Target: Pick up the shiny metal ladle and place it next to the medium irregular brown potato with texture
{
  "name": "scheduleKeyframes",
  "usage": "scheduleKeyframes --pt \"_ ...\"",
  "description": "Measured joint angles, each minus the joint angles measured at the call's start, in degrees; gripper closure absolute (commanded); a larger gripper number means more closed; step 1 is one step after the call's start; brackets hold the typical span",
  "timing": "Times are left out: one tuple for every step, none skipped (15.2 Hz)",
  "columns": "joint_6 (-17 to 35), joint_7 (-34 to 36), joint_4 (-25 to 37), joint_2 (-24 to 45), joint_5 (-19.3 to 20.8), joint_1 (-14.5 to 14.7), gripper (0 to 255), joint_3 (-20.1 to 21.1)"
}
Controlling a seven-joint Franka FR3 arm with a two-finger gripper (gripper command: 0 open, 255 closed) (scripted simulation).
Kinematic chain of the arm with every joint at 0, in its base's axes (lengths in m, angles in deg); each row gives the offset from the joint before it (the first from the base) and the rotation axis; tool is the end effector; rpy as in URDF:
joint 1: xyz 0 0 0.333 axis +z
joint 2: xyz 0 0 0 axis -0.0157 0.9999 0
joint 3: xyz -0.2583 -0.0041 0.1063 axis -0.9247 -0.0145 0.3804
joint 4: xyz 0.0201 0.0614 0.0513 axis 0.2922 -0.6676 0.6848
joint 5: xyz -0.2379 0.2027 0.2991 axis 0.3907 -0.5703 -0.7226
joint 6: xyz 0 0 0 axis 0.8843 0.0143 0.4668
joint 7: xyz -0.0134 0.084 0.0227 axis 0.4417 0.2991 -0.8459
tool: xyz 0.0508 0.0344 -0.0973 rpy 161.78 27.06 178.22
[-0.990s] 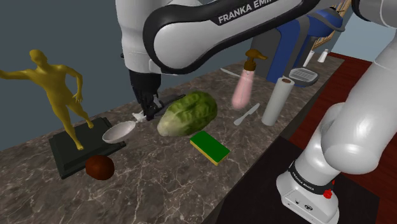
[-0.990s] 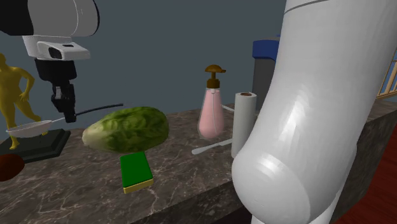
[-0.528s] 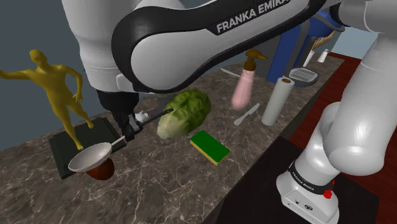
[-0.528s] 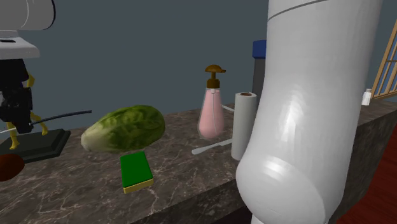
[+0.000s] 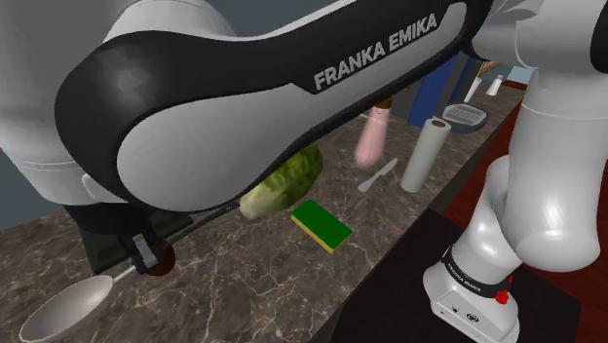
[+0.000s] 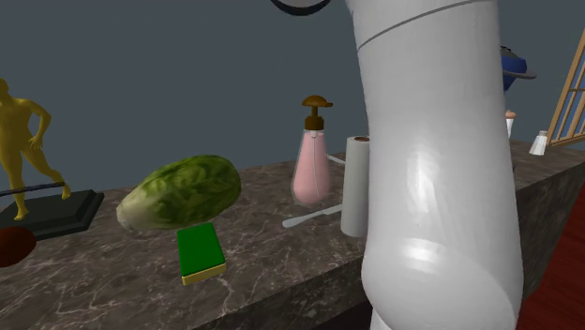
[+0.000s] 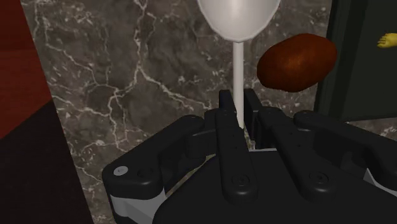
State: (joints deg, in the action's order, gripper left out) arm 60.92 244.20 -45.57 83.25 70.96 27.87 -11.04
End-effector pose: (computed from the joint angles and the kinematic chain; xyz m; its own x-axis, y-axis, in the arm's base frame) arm 0.3165 0.5868 0.4144 0.0550 -0.9982 -0.0255 -0.9920 -0.0517 -0.1150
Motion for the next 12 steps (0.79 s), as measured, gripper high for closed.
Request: scheduleKeyframes --pt "-0.9 1.4 1.9 1.5 1.0 1.4 255 0.1" --pt "-2.0 2.8 4.0 3.0 1.9 2.8 255 0.3" --pt "-3.5 4.3 7.2 5.2 3.2 4.7 255 0.3" --pt "-3.9 5.8 8.7 6.7 4.2 6.3 255 0.3" --pt "-4.8 7.1 10.6 8.2 5.0 7.9 255 0.3" --pt "-6.0 8.1 13.1 9.7 5.9 9.5 255 0.2" --pt "-6.8 9.1 15.0 11.1 6.6 11.0 255 0.1" --pt "-8.1 10.4 17.8 13.1 7.7 13.1 255 0.0" --pt "-9.7 11.4 22.0 16.0 9.0 15.7 255 -0.5" --pt "-10.1 11.8 23.3 17.1 9.5 16.6 255 -0.7" --pt "-9.9 12.2 23.6 17.6 9.8 17.0 255 -0.8" --pt "-9.5 12.5 23.4 17.9 10.0 17.3 255 -0.9"
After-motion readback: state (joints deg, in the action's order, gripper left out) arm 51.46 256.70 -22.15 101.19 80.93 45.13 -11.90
